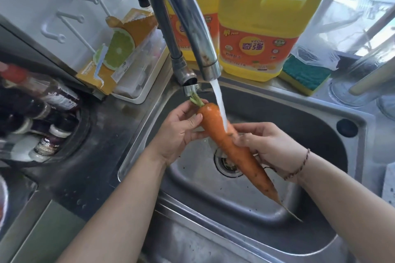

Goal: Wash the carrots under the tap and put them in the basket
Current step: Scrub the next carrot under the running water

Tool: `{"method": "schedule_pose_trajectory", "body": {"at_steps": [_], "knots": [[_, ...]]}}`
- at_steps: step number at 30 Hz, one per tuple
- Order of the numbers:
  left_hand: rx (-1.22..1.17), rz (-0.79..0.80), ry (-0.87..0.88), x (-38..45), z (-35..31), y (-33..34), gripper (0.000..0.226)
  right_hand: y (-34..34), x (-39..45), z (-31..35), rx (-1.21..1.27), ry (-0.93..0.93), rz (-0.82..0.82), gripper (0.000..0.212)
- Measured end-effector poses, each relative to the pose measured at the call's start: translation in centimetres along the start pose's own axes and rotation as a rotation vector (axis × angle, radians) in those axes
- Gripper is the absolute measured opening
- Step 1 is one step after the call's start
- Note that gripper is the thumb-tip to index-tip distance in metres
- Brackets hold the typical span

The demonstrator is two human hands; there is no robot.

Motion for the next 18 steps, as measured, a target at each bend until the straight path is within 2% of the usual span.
{"method": "schedule_pose_trajectory", "body": {"at_steps": [7, 15, 18], "knots": [[0.030, 0.029, 0.020, -0.2, 0.2, -0.1, 0.038, 0.6, 0.6, -0.6, -0.109, 0.008, -0.174, 0.031], [0.119, -0.043, 0.036, -0.2, 1.1, 0.1, 0.035, 1.4, 0.9, -1.0, -0.173, 0.021, -0.238, 0.028], [0.106, -0.058, 0.046, -0.1, 0.7, 0.2, 0.030, 1.2, 1.0, -0.4, -0.251, -0.005, -0.205, 0.024]]}}
Point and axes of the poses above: each hand's wrist, its own x-axis towards the middle knuckle, its own y-axis out of the palm, z = x × y, the point moved 1 cm from there along x, towards the middle knuckle, and after that the axes turned 3 degrees about -y, right-handed, at the moved point
